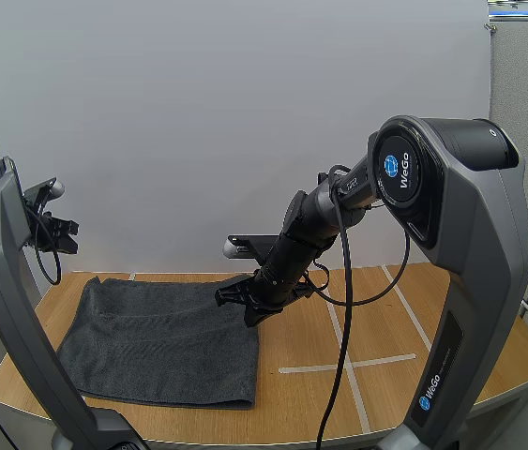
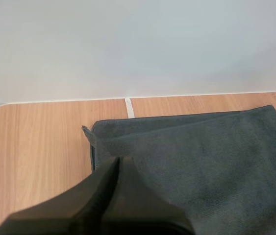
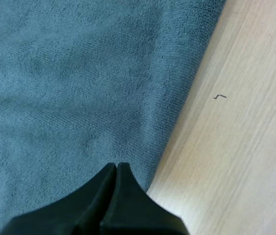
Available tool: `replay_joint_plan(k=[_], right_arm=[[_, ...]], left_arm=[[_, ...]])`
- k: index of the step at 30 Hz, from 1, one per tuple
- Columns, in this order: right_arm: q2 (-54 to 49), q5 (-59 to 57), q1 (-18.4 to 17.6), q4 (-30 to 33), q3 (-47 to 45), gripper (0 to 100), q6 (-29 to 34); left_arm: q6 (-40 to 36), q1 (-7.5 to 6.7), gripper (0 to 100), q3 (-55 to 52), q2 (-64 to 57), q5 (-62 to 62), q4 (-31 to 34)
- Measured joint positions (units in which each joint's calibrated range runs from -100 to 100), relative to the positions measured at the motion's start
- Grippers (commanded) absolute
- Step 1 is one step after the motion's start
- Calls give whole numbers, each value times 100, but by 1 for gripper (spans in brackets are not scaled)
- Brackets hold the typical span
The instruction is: Fold the towel
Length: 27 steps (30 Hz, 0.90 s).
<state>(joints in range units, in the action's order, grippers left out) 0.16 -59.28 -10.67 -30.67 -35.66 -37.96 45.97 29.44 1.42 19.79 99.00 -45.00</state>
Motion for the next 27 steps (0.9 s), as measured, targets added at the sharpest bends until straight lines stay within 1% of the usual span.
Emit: replay_joint_plan(k=[5,8,9,13,15,19,21,27], right_arm=[[0,0,0,-11,0,0,0],[0,159,0,14,0,0,0],[0,392,0,88,0,0,0],[0,732,0,295,0,0,9],[0,772,0,318,0,0,9],[0,790,0,318,0,0,9],[0,790,0,318,0,0,9],[0,790,0,318,0,0,9]], left_arm=[[110,0,0,-286,-404,0,-127],[226,0,0,-630,-863,0,-251],[278,0,0,-849,-1111,0,-306],[485,0,0,-1583,-1831,26,-525],[506,0,0,-2012,-2293,12,-649],[506,0,0,-2418,-2924,12,-758],[506,0,0,-2716,-3630,12,-860],[519,0,0,-2813,-4415,30,-899]])
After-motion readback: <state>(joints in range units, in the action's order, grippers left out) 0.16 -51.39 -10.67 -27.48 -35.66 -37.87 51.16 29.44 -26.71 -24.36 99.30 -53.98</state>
